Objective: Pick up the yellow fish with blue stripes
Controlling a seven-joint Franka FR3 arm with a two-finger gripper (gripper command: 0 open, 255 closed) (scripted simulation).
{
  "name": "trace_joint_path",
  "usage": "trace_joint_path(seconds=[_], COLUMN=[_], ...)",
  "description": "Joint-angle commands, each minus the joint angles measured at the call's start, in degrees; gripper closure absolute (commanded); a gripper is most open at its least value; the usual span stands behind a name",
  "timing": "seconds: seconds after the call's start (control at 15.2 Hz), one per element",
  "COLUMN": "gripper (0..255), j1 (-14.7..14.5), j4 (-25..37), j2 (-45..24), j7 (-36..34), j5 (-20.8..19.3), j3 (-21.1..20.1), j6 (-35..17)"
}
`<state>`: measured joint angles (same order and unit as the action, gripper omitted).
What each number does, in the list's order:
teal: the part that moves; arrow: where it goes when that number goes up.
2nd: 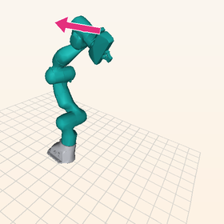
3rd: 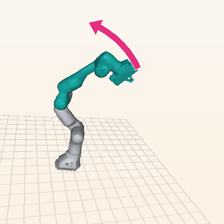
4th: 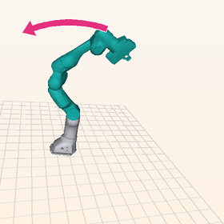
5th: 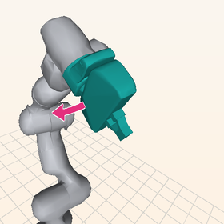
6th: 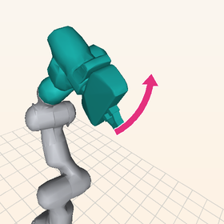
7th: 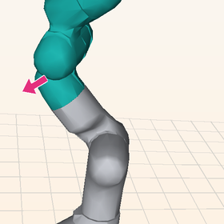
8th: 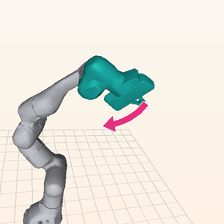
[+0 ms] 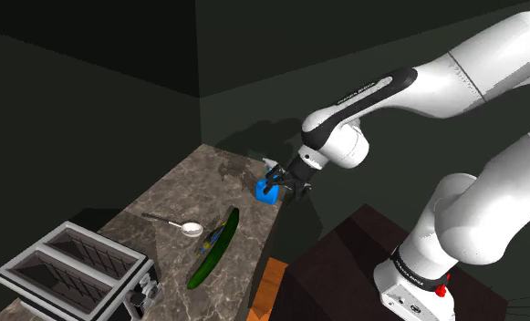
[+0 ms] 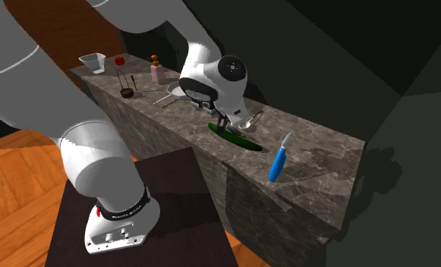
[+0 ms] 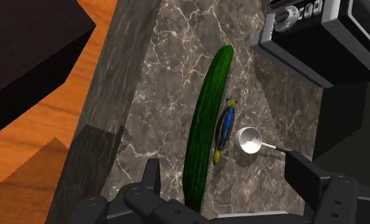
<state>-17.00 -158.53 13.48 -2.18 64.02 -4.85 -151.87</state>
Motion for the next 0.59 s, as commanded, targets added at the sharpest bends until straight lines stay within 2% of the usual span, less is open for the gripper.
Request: trace_joint_path(seconds=[0.0,0.26,0.53], gripper=[0,0,0], j1=[-2.55,-4.25,-4.82], j4=[2.91,9.80,17.20], j2=[-6.21,-17.21,-27.30], j7=[6.47,18.89,28.23], j5=[11.17,30.95,46.49], j3=[0.48,-0.53,-1.39], j6=[-2.58,-3.59,-2.33])
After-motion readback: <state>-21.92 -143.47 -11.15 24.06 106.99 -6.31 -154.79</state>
